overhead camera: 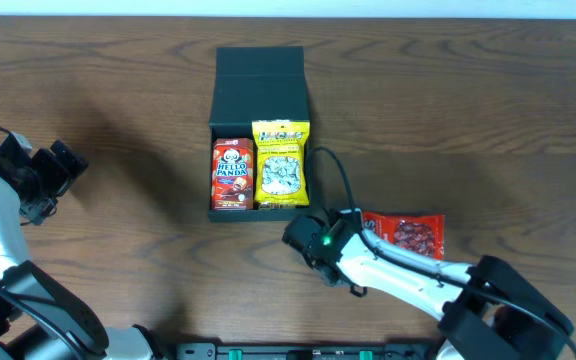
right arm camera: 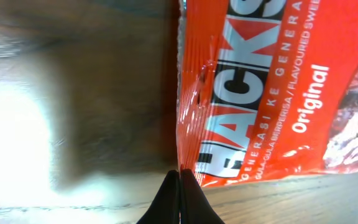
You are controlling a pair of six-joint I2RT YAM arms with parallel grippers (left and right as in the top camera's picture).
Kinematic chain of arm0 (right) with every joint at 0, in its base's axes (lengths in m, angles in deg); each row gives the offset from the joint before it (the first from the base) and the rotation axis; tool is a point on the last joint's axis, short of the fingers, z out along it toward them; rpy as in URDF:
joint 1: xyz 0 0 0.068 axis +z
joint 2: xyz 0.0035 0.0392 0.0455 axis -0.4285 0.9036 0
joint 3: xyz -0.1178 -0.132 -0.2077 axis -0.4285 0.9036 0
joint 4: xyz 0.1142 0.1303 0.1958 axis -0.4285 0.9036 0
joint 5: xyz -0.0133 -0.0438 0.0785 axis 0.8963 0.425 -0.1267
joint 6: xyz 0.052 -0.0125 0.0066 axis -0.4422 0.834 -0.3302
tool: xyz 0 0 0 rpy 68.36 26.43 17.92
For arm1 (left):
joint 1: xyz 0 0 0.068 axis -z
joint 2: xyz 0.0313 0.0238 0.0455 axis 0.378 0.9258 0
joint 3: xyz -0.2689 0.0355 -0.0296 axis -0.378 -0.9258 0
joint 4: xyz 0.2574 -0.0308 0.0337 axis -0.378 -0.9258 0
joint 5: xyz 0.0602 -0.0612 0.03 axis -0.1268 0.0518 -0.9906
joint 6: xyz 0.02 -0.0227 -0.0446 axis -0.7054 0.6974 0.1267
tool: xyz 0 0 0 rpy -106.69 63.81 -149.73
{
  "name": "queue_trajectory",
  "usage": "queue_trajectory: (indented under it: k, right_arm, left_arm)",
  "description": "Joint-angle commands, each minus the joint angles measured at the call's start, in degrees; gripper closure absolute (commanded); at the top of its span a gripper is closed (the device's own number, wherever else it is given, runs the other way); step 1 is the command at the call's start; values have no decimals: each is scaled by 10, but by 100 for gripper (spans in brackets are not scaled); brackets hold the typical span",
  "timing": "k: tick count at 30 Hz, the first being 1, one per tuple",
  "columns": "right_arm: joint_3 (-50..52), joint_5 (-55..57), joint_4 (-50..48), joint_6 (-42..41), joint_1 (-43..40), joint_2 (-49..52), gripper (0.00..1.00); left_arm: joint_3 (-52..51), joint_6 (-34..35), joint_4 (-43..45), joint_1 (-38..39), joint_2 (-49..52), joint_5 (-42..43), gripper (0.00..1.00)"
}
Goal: Pack container
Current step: 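Pinch the red Hacks bag's edge with the right gripper and lift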
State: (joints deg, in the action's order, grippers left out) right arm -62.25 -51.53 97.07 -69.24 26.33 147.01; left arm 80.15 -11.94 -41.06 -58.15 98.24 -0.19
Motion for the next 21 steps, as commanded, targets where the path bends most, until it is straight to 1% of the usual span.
queue_trajectory:
  k: [1,6,11,16,21]
  right_arm:
    - [-36,32,16,-4,-9,0,99]
    - [-131,37,47,3,-11,0,98]
    - [-228,35,48,32,-12,0,98]
    - [-342,45,48,33,-12,0,99]
    - [-407,57,52,33,-12,0,98]
  left_arm:
    - [12,-6,-1,0,-9,0,5]
    - [12,-6,-2,0,-9,0,5]
    - [12,-6,-4,0,-9,0,5]
    - [12,-6,-5,0,-9,0,5]
    - [12,-6,-5,0,-9,0,5]
